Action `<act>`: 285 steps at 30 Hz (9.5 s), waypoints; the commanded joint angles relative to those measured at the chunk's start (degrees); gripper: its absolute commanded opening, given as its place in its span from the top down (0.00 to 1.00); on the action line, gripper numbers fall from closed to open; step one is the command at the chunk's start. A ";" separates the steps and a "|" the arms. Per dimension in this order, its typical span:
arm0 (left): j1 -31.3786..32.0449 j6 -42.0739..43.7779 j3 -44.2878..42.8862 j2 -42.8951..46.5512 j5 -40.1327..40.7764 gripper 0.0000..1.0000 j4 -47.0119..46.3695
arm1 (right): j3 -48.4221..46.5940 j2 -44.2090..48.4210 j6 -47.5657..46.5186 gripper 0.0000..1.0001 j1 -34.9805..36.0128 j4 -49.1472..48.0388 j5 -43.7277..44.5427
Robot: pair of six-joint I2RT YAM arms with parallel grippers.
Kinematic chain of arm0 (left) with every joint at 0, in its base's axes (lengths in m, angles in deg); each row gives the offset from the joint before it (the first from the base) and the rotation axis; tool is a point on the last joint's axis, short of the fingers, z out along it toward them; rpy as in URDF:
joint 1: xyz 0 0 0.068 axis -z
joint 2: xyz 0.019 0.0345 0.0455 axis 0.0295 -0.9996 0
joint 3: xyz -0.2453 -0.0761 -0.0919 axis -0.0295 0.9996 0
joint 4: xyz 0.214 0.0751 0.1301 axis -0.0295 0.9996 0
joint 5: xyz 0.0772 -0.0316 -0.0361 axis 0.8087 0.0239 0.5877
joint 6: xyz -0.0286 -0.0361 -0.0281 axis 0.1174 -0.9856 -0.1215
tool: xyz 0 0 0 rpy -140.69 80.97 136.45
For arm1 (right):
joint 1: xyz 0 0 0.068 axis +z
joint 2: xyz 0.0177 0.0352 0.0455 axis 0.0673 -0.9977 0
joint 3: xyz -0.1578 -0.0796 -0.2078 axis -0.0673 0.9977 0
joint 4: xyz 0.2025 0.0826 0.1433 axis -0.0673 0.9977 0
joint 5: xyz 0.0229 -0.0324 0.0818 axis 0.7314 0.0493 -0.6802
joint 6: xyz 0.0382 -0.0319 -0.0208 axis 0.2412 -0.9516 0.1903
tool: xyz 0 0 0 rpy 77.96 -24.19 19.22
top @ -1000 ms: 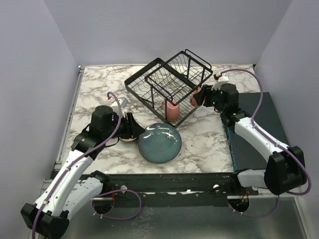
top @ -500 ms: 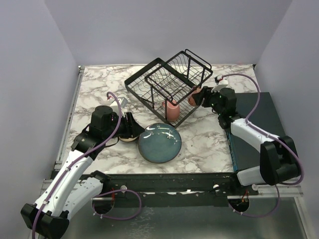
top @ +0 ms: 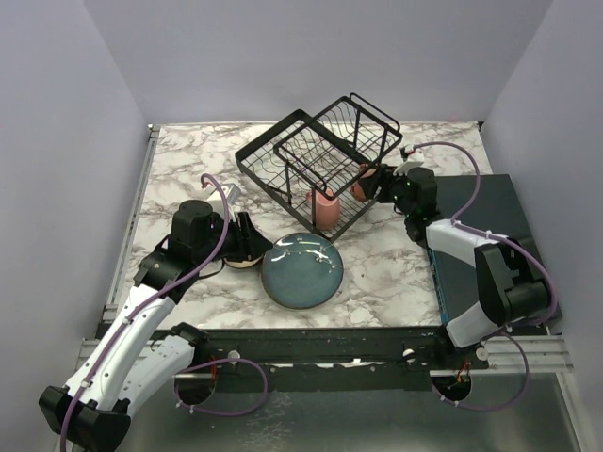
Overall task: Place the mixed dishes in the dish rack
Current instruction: Turn the cup upside down in the dish rack, then move the dish rack to the center of the board.
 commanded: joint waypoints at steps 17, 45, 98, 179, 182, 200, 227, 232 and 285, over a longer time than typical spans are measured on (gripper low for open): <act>-0.45 1.09 0.36 0.28 1.68 0.56 -0.81 | -3.56 -7.15 -2.46 1.00 -0.24 -5.78 2.46; -1.35 1.08 0.25 -0.35 1.22 0.55 -0.86 | -2.75 -6.46 -5.42 0.38 1.18 -4.94 7.86; -1.36 0.48 0.25 -0.09 3.92 0.38 -0.30 | 12.16 28.83 0.03 0.06 1.07 14.48 9.81; -1.27 -52.44 -7.67 -32.90 6.13 0.49 -42.56 | 8.44 50.68 8.46 0.16 1.28 46.04 -14.33; -1.14 -52.52 -7.86 -33.44 5.98 0.49 -42.67 | 8.57 50.25 8.50 0.16 1.27 45.50 -14.66; -0.52 -52.17 -9.50 -37.96 3.94 0.60 -45.28 | 8.59 48.96 7.92 0.16 1.27 44.80 -15.01; -1.65 -47.67 -17.19 -47.45 -11.51 1.00 -45.68 | 9.70 47.91 7.79 0.16 1.28 44.18 -14.45; -2.91 -44.31 -21.00 -49.36 -16.39 1.00 -41.96 | 9.29 47.50 7.40 0.16 1.28 44.36 -14.14; -16.48 -17.01 -32.34 -49.90 -34.50 1.00 -11.00 | 10.41 26.50 12.23 0.20 2.92 32.91 -13.57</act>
